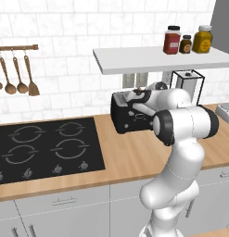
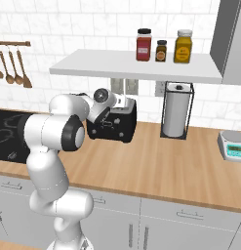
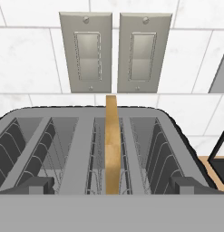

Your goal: Start the toaster. Once the lever pops up, take the bread to the plate on the dining counter.

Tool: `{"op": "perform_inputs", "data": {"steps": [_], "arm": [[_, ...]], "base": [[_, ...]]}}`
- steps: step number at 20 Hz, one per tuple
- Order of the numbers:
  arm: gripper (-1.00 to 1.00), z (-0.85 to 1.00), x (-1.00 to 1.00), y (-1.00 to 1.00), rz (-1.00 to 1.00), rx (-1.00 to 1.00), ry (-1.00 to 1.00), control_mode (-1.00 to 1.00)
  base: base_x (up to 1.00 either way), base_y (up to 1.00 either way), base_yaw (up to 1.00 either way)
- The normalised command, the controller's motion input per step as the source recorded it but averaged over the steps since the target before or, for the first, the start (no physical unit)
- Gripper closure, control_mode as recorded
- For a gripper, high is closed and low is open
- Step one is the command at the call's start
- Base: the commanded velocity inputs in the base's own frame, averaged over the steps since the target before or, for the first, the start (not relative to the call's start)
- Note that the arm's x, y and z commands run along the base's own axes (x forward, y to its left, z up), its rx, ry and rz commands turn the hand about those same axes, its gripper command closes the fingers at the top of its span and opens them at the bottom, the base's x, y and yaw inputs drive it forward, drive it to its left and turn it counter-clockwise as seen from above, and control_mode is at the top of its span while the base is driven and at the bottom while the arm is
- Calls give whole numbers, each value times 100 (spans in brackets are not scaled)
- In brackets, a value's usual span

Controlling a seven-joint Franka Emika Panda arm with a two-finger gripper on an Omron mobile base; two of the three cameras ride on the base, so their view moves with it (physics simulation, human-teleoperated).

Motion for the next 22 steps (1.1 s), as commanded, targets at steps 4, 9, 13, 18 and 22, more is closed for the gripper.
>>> {"op": "perform_inputs", "data": {"steps": [4,9,13,18,22], "arm": [[-100,0,0,0,0,0,0,-100],[-100,0,0,0,0,0,0,-100],[-100,0,0,0,0,0,0,-100],[-100,0,0,0,0,0,0,-100],[-100,0,17,0,0,0,0,-100]], "base": [[0,0,0],[0,0,0],[0,0,0],[0,0,0],[0,0,0]]}}
